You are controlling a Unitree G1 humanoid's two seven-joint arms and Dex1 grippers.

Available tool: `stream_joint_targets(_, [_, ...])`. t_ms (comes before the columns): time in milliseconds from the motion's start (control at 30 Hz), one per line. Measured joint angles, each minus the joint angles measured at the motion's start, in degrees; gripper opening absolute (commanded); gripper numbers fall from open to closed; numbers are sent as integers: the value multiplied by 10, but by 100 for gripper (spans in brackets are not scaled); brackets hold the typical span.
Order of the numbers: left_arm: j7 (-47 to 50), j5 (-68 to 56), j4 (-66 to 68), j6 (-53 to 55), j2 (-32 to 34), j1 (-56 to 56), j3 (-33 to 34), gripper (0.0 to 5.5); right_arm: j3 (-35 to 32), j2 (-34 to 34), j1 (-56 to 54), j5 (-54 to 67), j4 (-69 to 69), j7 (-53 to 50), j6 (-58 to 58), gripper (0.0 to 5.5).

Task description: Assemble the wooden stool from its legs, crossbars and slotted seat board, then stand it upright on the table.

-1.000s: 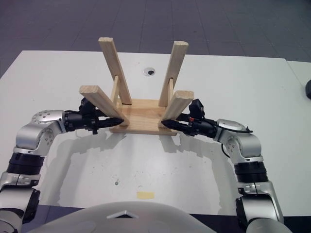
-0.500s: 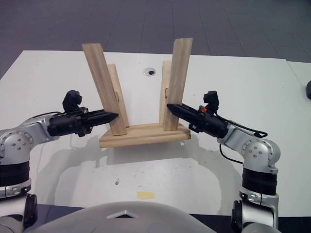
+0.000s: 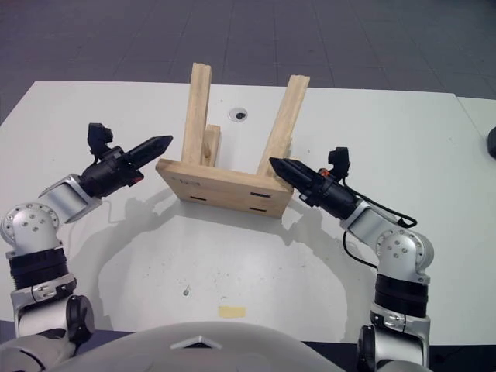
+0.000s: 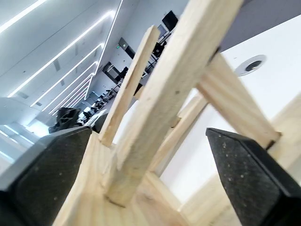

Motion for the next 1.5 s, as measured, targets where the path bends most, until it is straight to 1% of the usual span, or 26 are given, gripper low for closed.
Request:
stream_joint_targets(33, [-11, 17, -2, -16, 10, 4, -4, 447, -11, -6, 1, -1, 7, 7, -7, 529])
stream_joint_targets(67, [-28, 37, -4, -35, 26, 9, -9, 467, -22, -16, 4, -2, 10, 20, -16, 540])
stream_joint_targets(133, [-80, 78, -11, -78, 79, 20, -17, 495, -41, -49, 11, -21, 9, 56, -41, 540])
stream_joint_targets(200, [-160, 89, -11, -91, 145, 30, -19, 535, -41, -95, 38, -57, -7, 110, -69, 540])
stream_joint_targets(267, [-249, 111, -11, -109, 216, 48, -35, 538, -30, -136, 70, -87, -26, 168, -86, 540])
stream_joint_targets(300, [-288, 136, -9, -130, 241, 56, -60, 538, -15, -151, 82, -106, -31, 192, -97, 540])
stream_joint_targets(333, [-321, 177, -3, -159, 263, 61, -102, 538, 10, -166, 89, -137, -31, 217, -117, 540])
stream_joint_targets(367, [-340, 217, 9, -190, 267, 61, -144, 538, 39, -178, 90, -170, -27, 241, -140, 540])
stream_joint_targets(400, [-348, 243, 19, -214, 266, 59, -169, 538, 57, -183, 90, -191, -22, 255, -158, 540])
stream_joint_targets(433, [-350, 294, 47, -266, 254, 50, -213, 538, 89, -189, 88, -226, -9, 279, -185, 540])
stream_joint_targets(467, [-339, 333, 76, -313, 234, 36, -234, 538, 109, -189, 84, -247, 6, 292, -204, 540])
stream_joint_targets(533, [-307, 387, 127, -407, 195, 9, -256, 538, 138, -185, 65, -273, 34, 307, -230, 540])
stream_joint_targets(600, [-276, 428, 181, -497, 155, -22, -261, 538, 165, -173, 38, -298, 56, 318, -256, 540])
stream_joint_targets(633, [-272, 428, 193, -516, 143, -31, -261, 538, 172, -170, 32, -303, 59, 324, -263, 540])
stream_joint_targets(700, [-279, 426, 208, -537, 129, -46, -260, 540, 180, -165, 24, -312, 69, 331, -273, 514])
stream_joint_targets(733, [-288, 426, 214, -539, 128, -51, -260, 519, 183, -164, 23, -314, 74, 332, -276, 497])
stream_joint_targets(767, [-302, 425, 217, -539, 128, -52, -261, 513, 184, -160, 22, -317, 79, 331, -279, 486])
stream_joint_targets(867, [-357, 426, 219, -525, 137, -50, -282, 460, 189, -144, 19, -315, 85, 333, -280, 434])
stream_joint_targets(933, [-378, 426, 231, -504, 140, -50, -286, 424, 189, -139, 14, -314, 91, 335, -279, 400])
stream_joint_targets(1000, [-379, 425, 243, -487, 135, -53, -286, 392, 189, -135, 10, -313, 97, 335, -276, 370])
stream_joint_targets(1167, [-363, 409, 243, -452, 86, -82, -283, 314, 191, -122, 1, -313, 103, 334, -267, 294])
stream_joint_targets(1200, [-367, 407, 241, -440, 80, -86, -283, 296, 192, -122, 1, -313, 103, 333, -265, 270])
stream_joint_targets(1300, [-383, 405, 238, -427, 80, -87, -283, 281, 189, -122, 1, -314, 111, 332, -264, 226])
stream_joint_targets(1400, [-400, 403, 234, -409, 86, -90, -283, 272, 189, -124, 0, -318, 111, 337, -265, 223])
stream_joint_targets(1467, [-415, 396, 214, -380, 101, -87, -283, 259, 189, -126, 0, -317, 111, 349, -262, 223])
stream_joint_targets(1500, [-428, 381, 188, -346, 117, -79, -282, 250, 187, -129, -1, -310, 111, 358, -255, 223])
